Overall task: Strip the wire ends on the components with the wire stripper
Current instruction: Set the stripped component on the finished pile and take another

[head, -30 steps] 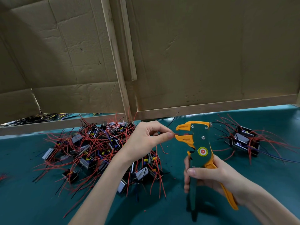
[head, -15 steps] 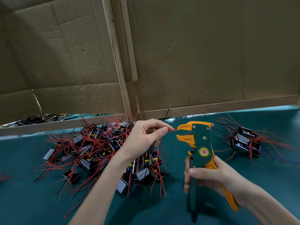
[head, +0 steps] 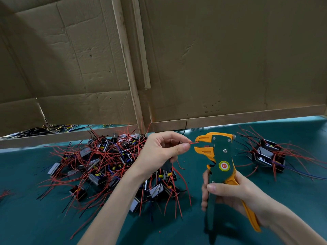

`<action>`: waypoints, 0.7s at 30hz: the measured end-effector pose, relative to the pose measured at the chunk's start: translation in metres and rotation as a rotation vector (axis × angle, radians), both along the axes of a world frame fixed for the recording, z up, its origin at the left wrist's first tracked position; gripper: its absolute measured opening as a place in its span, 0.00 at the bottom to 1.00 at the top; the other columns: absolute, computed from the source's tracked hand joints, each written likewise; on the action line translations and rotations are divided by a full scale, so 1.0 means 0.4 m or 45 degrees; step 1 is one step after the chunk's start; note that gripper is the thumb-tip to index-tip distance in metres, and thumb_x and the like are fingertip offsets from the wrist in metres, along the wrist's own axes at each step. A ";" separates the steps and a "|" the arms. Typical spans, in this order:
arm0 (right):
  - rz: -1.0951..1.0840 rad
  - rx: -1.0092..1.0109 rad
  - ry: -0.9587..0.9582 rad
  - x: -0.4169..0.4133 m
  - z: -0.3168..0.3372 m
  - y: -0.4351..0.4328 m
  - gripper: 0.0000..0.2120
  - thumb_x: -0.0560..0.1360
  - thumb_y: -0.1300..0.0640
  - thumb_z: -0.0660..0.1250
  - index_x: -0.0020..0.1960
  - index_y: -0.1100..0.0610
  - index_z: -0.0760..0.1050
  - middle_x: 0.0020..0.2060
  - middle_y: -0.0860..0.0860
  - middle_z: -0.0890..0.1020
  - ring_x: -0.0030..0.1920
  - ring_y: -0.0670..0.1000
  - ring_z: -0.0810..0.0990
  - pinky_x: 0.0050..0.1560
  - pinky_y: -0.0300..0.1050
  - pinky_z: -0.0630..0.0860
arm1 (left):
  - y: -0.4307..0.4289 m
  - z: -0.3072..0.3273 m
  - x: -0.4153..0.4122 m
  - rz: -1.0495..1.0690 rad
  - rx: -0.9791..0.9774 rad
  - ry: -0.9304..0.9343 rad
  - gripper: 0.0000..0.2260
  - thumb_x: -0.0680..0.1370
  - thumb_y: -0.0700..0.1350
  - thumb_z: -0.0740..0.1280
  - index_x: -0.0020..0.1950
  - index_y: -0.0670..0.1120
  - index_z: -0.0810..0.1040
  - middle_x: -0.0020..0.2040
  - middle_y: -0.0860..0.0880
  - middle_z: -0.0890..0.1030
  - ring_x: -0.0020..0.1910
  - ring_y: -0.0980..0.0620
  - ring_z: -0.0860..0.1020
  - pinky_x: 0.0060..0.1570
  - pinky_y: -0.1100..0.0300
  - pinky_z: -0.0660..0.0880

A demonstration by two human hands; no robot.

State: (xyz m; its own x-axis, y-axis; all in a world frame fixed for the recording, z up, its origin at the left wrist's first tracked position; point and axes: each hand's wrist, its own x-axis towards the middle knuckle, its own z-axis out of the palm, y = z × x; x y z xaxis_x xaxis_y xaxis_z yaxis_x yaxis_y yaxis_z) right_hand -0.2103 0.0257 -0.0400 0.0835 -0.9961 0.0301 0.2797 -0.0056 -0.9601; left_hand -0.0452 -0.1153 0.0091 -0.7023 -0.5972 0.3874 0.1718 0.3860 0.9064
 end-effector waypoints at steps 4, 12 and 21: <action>-0.009 -0.007 -0.008 0.004 0.002 0.000 0.12 0.65 0.59 0.77 0.45 0.61 0.79 0.38 0.65 0.79 0.40 0.64 0.80 0.44 0.55 0.79 | 0.004 -0.001 -0.004 0.014 -0.017 -0.018 0.02 0.69 0.43 0.73 0.39 0.46 0.82 0.32 0.50 0.77 0.24 0.55 0.70 0.27 0.65 0.69; 0.002 -0.014 0.020 0.000 0.000 0.000 0.16 0.63 0.56 0.81 0.45 0.60 0.80 0.38 0.65 0.80 0.40 0.64 0.81 0.44 0.55 0.79 | 0.003 0.004 -0.003 0.038 -0.051 -0.120 0.07 0.74 0.38 0.72 0.38 0.49 0.83 0.30 0.50 0.77 0.24 0.55 0.71 0.28 0.66 0.70; -0.068 0.049 0.052 0.015 0.001 0.001 0.09 0.64 0.61 0.77 0.41 0.62 0.80 0.34 0.65 0.78 0.35 0.63 0.79 0.39 0.55 0.79 | 0.002 0.013 0.003 0.040 -0.062 -0.205 0.07 0.74 0.37 0.71 0.38 0.47 0.82 0.33 0.45 0.77 0.25 0.54 0.72 0.28 0.66 0.70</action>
